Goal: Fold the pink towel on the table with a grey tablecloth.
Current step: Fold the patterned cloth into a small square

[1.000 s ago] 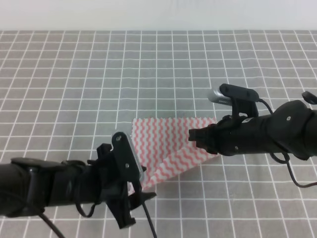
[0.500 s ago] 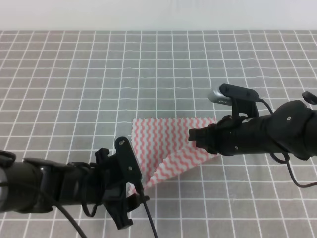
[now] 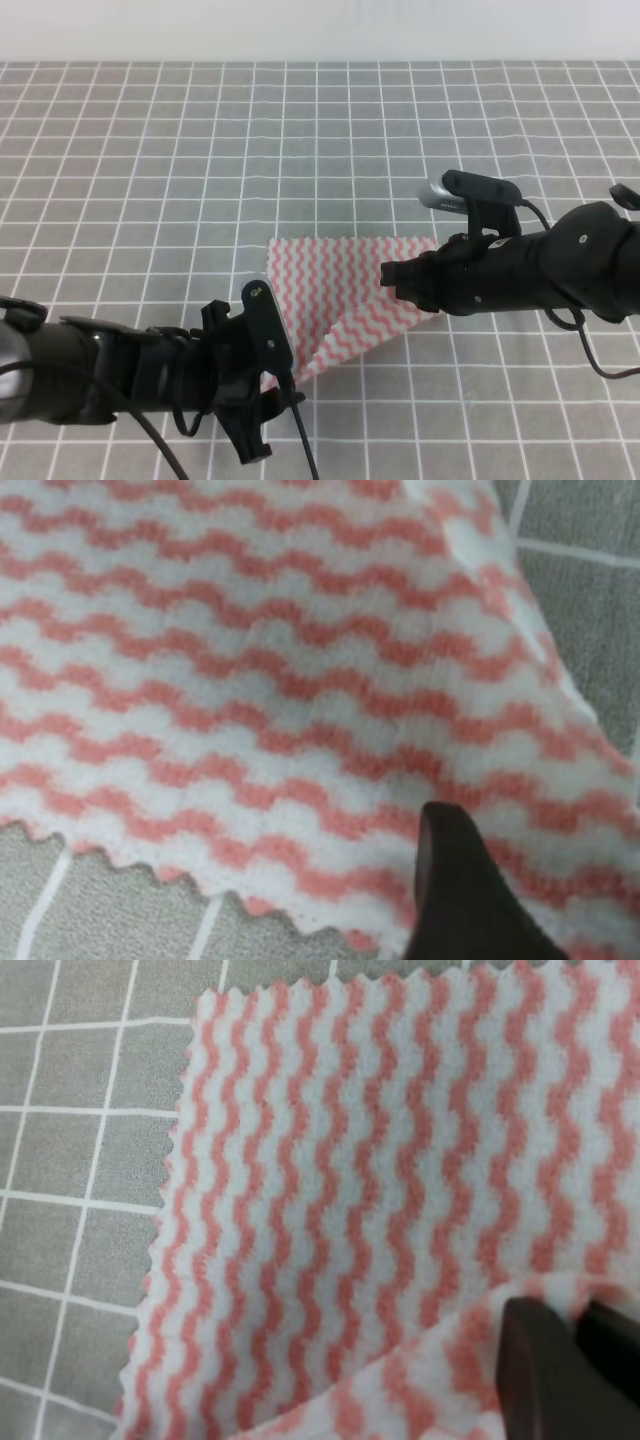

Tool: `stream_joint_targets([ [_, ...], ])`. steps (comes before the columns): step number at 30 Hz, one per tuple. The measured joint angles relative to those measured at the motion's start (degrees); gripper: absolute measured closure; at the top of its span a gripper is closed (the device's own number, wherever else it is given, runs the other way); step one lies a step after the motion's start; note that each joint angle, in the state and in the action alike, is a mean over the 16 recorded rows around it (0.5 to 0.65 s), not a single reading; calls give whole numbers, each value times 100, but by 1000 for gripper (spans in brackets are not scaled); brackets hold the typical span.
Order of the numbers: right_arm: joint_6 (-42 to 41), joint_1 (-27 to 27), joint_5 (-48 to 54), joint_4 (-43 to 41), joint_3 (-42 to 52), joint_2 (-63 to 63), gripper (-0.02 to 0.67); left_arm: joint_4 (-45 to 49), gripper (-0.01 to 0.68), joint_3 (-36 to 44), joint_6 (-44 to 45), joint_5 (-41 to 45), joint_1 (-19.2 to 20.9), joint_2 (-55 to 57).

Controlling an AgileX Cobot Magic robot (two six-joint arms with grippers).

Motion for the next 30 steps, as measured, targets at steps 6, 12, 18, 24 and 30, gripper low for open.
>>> stream_joint_targets([
  [6, 0, 0, 6, -12, 0, 0, 663, 19, 414, -6, -1, -28, 0, 14],
  [12, 0, 0, 9, -21, 0, 0, 664, -7, 495, -1, -26, -58, 0, 11],
  [18, 1, 1, 10, -24, -1, 6, 663, 14, 579, -8, -72, -80, 0, 9],
  [24, 1, -2, 14, -24, -1, 6, 663, 29, 646, -65, -346, -145, 0, 4],
  [30, 1, -62, 31, -15, -2, 18, 663, 55, 671, -177, -798, -230, 0, 4],
])
